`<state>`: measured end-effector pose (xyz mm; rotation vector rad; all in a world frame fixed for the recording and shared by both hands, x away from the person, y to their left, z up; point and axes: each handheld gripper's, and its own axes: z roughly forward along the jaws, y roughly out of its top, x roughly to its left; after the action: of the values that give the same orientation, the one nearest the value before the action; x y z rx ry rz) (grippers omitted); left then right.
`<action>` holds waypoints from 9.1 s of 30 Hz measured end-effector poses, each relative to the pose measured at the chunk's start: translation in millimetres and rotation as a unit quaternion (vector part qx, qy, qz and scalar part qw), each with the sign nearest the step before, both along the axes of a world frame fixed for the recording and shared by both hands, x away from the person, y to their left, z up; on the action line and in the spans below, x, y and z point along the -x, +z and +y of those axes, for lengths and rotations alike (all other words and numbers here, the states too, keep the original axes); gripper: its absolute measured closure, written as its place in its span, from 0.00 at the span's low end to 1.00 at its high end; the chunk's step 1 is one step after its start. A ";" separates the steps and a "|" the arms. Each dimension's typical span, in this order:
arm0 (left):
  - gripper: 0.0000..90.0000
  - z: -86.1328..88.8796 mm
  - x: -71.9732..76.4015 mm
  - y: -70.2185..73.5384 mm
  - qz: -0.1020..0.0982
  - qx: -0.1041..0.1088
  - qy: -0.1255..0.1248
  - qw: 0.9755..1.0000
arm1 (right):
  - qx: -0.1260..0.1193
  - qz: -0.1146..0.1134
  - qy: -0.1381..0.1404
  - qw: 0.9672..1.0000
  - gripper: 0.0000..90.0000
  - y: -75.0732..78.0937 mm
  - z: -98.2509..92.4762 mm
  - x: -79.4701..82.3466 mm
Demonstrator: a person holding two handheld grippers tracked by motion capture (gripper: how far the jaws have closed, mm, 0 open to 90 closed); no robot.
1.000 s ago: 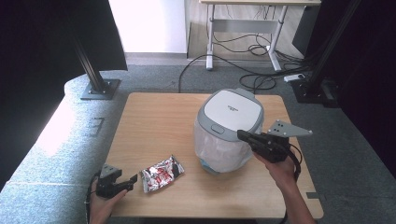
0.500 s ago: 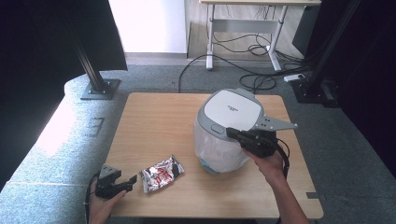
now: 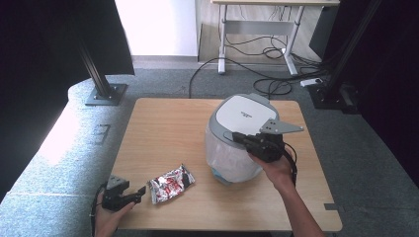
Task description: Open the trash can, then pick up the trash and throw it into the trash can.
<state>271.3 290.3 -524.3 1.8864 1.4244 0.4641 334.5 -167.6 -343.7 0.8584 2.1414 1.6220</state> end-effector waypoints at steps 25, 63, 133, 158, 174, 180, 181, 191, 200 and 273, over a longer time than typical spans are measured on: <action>0.30 0.4 0.8 -0.2 0.001 0.001 0.001 1.000 | 0.004 0.000 -0.009 1.000 1.00 -1.7 2.7 0.5; 0.30 -0.5 -22.1 -2.7 0.004 0.025 0.002 1.000 | 0.002 0.017 -0.150 0.989 0.77 -93.1 -110.7 40.6; 0.53 -38.6 -14.0 -16.1 0.006 -0.069 -0.049 0.996 | 0.062 0.069 -0.199 0.976 0.48 -171.5 -125.9 21.8; 0.96 -43.3 -15.3 -1.1 -0.007 -0.022 -0.060 0.998 | 0.062 0.067 -0.210 0.973 0.49 -172.2 -129.0 21.5; 0.96 -28.1 -13.5 29.8 -0.043 0.087 -0.062 0.993 | 0.063 0.069 -0.210 0.973 0.49 -173.3 -129.4 20.1; 0.96 -33.0 -14.2 38.1 -0.047 0.084 -0.075 0.992 | 0.061 0.073 -0.210 0.973 0.49 -174.7 -131.2 18.4; 0.96 -33.8 -15.0 39.3 -0.048 0.083 -0.077 0.992 | 0.062 0.073 -0.210 0.973 0.49 -175.3 -131.1 17.9; 0.96 -34.2 -22.8 76.4 -0.063 0.096 -0.091 0.989 | 0.065 0.079 -0.206 0.973 0.49 -178.1 -129.4 15.2; 0.96 -39.7 -27.9 107.8 -0.079 0.095 -0.105 0.987 | 0.066 0.085 -0.206 0.973 0.49 -182.1 -130.2 12.3; 0.96 -102.4 -89.1 228.3 -0.095 0.120 -0.212 0.965 | 0.154 0.128 -0.214 0.956 0.46 -209.3 -119.9 14.4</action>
<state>360.4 187.9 -296.0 1.8248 0.8744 0.2414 320.1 -287.5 -553.1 1.3661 2.0978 0.9789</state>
